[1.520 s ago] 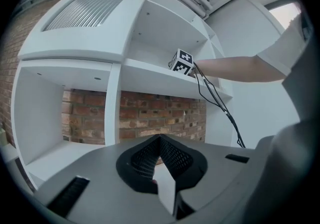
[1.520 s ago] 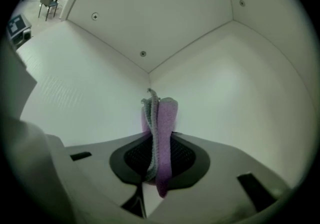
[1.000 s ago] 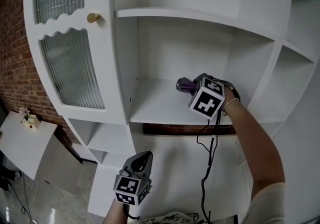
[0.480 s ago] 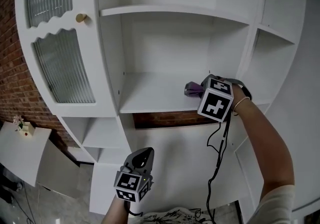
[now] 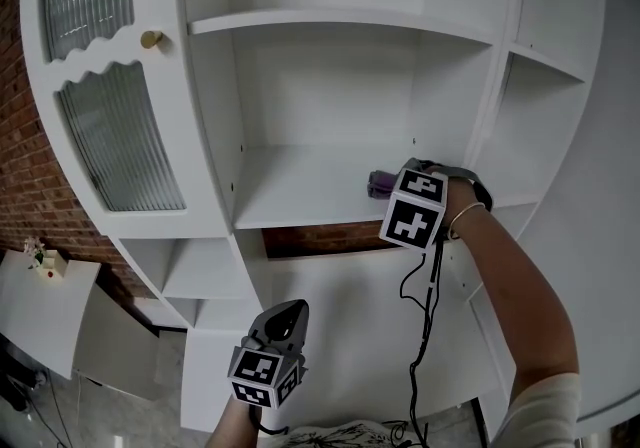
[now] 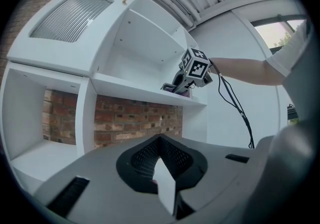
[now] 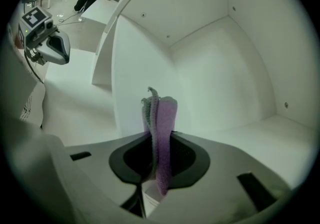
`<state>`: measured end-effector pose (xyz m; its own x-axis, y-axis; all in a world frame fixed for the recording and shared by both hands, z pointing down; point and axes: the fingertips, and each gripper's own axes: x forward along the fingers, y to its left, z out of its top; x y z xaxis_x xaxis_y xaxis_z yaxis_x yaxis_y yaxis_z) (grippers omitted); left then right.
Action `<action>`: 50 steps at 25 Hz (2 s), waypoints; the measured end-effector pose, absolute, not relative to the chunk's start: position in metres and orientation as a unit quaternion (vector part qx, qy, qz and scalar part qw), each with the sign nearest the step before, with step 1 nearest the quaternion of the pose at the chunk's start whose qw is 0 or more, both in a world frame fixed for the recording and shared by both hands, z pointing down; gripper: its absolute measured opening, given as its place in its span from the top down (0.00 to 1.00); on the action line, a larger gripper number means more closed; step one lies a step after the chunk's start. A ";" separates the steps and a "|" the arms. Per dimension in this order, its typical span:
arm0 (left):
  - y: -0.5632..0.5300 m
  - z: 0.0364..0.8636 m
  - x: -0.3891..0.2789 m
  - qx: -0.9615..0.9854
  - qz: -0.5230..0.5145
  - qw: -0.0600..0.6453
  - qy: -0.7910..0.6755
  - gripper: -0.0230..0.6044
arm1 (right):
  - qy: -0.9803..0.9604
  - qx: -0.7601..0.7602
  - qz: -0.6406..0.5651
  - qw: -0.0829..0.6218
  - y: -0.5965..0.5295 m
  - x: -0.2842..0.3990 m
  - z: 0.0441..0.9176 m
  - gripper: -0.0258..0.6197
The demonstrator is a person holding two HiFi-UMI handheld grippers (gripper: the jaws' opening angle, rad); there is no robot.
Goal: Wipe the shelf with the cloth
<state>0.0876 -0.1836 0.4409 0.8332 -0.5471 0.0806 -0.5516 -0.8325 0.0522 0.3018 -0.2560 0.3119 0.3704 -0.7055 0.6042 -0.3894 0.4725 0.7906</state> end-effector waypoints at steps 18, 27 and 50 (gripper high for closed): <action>-0.234 0.457 0.090 0.945 0.049 0.051 -0.320 0.94 | -0.512 0.493 -0.142 0.688 -0.343 0.330 0.312 0.86; -0.267 0.473 0.098 0.935 0.058 0.058 -0.345 0.94 | -0.504 0.504 -0.174 0.680 -0.394 0.353 0.311 0.86; -0.221 0.452 0.094 0.932 0.045 0.019 -0.360 0.94 | -0.576 0.560 -0.219 0.554 -0.331 0.299 0.271 0.85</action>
